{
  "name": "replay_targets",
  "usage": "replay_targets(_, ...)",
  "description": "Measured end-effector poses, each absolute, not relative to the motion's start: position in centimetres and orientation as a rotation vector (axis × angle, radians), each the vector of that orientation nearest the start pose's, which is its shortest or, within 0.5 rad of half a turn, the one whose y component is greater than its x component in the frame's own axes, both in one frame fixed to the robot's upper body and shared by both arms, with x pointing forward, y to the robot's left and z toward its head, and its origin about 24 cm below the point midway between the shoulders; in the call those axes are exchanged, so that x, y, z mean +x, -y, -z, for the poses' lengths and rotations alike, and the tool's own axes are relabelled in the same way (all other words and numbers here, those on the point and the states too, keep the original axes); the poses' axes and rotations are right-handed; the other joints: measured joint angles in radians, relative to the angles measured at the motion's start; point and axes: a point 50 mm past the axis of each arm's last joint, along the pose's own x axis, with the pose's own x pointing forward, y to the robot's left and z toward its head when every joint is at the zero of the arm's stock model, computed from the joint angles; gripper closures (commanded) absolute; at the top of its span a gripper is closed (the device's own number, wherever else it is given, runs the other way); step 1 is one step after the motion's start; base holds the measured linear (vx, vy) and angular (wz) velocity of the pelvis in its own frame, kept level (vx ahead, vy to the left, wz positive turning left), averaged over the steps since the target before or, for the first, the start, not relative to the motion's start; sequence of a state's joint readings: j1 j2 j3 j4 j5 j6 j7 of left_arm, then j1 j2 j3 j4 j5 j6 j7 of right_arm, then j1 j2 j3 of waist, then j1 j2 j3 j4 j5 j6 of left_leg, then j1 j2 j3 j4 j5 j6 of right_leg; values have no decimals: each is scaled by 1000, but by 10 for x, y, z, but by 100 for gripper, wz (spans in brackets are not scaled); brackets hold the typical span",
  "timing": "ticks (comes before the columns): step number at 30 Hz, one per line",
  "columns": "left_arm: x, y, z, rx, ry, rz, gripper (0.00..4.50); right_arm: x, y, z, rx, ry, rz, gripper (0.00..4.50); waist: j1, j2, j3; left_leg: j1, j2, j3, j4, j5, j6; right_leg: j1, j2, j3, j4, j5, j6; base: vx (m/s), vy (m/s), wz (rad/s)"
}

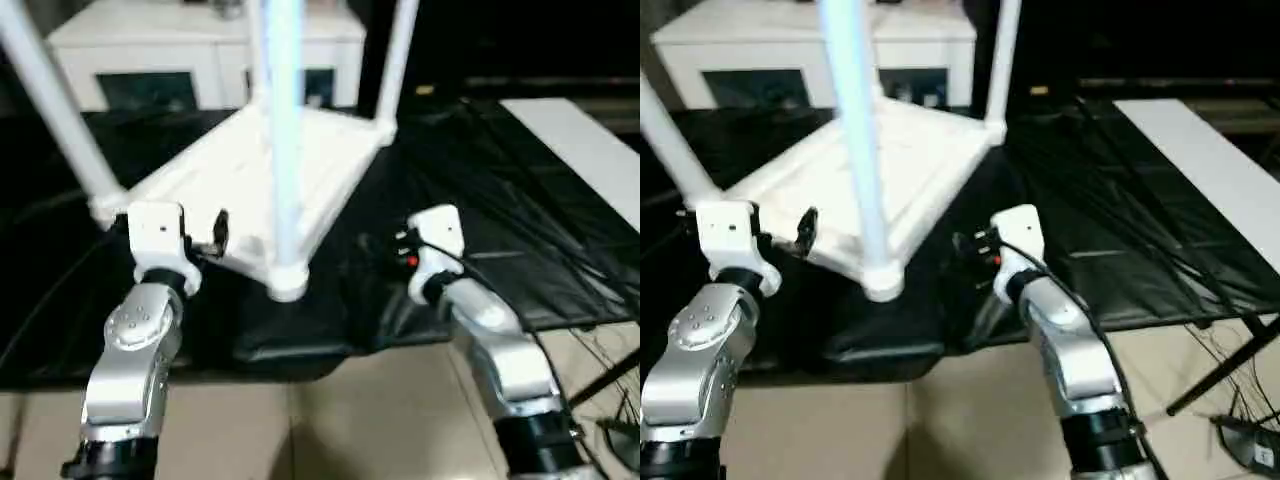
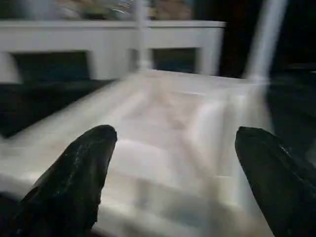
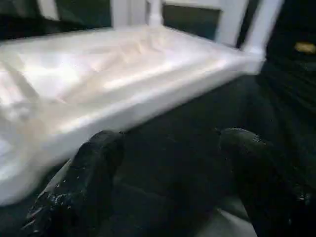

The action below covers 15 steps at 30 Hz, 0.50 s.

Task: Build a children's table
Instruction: Rotate table base

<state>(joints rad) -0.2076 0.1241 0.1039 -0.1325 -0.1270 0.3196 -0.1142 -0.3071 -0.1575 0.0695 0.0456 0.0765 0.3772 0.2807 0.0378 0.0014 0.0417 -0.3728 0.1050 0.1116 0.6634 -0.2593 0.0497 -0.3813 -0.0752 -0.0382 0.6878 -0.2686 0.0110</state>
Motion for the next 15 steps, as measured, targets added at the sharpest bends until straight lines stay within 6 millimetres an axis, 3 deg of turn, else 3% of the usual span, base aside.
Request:
replay_targets(1,289,-169,-100,-11,20,124,10,306,135,-77,-115,-151,-379,92,6,0,0,-2,1,-7,-7,7,-1,0,4,-2,-3,4,-3,39,-91,-5)
replay_targets(3,289,-172,-101,31,14,171,10,309,143,-78,-134,-148,-338,92,5,2,-1,-1,13,-13,-24,27,-96,-4,18,-6,-7,9,-4,30,-77,-4)
replay_targets(6,289,-176,-96,95,-31,246,10,311,144,-77,-137,-150,-327,92,7,6,0,-2,19,-12,-29,32,-105,-3,20,-11,-25,23,-7,0,0,0)
replay_targets(7,288,-177,-91,168,-74,342,10,313,143,-78,-138,-151,-334,92,6,7,2,0,22,-9,-32,32,-103,-1,20,-11,-33,25,-15,0,0,0)
replay_targets(11,284,-188,-69,261,-256,524,10,317,149,-84,-168,-138,-334,92,4,11,8,7,34,18,-33,33,-104,8,17,-7,-42,35,-21,-38,15,2)
replay_targets(15,286,-190,-75,287,-322,674,10,319,159,-80,-220,-178,-370,92,4,14,14,7,38,35,-32,33,-104,8,14,-1,-43,37,-23,-55,21,4)
